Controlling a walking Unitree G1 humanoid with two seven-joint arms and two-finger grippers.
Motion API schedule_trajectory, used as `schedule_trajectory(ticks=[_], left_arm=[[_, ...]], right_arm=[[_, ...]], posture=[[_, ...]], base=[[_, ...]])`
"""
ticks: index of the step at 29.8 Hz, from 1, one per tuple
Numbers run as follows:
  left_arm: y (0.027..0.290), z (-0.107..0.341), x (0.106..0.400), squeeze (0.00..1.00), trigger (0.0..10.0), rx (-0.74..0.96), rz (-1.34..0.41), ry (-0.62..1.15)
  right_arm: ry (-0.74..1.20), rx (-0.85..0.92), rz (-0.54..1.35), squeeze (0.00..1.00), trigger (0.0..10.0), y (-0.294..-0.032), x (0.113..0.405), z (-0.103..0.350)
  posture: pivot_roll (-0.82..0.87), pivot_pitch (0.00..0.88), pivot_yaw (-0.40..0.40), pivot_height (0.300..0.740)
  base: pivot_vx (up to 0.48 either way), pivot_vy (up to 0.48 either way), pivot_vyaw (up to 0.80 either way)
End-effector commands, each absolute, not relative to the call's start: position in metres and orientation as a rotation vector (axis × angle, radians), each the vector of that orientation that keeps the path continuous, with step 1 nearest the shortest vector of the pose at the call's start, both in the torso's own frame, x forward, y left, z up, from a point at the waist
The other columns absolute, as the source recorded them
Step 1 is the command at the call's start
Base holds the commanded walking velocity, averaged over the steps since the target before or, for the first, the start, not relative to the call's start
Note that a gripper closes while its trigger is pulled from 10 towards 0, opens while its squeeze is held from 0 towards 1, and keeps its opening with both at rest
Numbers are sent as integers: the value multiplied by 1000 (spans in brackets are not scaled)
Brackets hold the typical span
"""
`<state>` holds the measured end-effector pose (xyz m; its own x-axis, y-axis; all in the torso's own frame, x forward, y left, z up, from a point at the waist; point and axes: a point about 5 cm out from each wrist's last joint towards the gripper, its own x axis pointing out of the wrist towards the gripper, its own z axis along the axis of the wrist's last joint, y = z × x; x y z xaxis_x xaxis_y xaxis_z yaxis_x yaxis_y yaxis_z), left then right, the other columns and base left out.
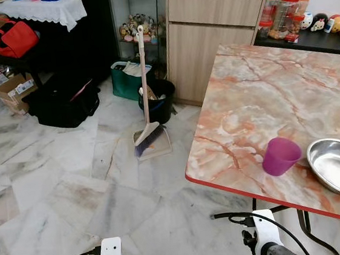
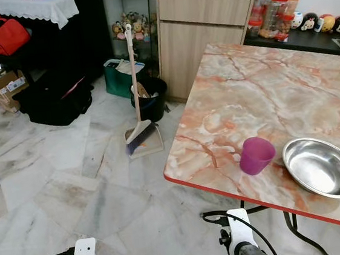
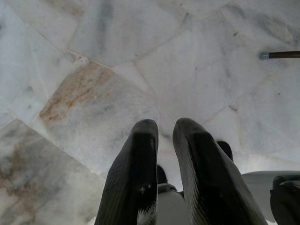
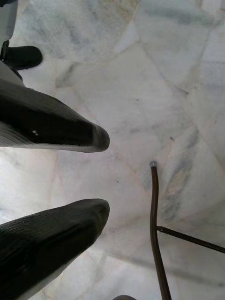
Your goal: Setting the table
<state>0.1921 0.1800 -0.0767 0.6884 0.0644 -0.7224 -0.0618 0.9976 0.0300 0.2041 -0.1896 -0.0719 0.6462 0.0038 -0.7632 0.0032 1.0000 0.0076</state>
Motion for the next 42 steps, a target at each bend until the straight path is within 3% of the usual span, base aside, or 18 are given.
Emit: schedule_trajectory(ticks=[1, 42], left_arm=[[178, -79, 189, 0, 10000, 0, 71, 831], [184, -79, 189, 0, 10000, 25, 73, 837]], right_arm=[[865, 8, -15, 0, 10000, -192, 205, -71], [868, 27, -35, 0, 10000, -188, 205, -72]], posture=[[-22, 0, -56, 740], [-12, 0, -48, 740]], base=[[0, 0, -587], [0, -24, -573]])
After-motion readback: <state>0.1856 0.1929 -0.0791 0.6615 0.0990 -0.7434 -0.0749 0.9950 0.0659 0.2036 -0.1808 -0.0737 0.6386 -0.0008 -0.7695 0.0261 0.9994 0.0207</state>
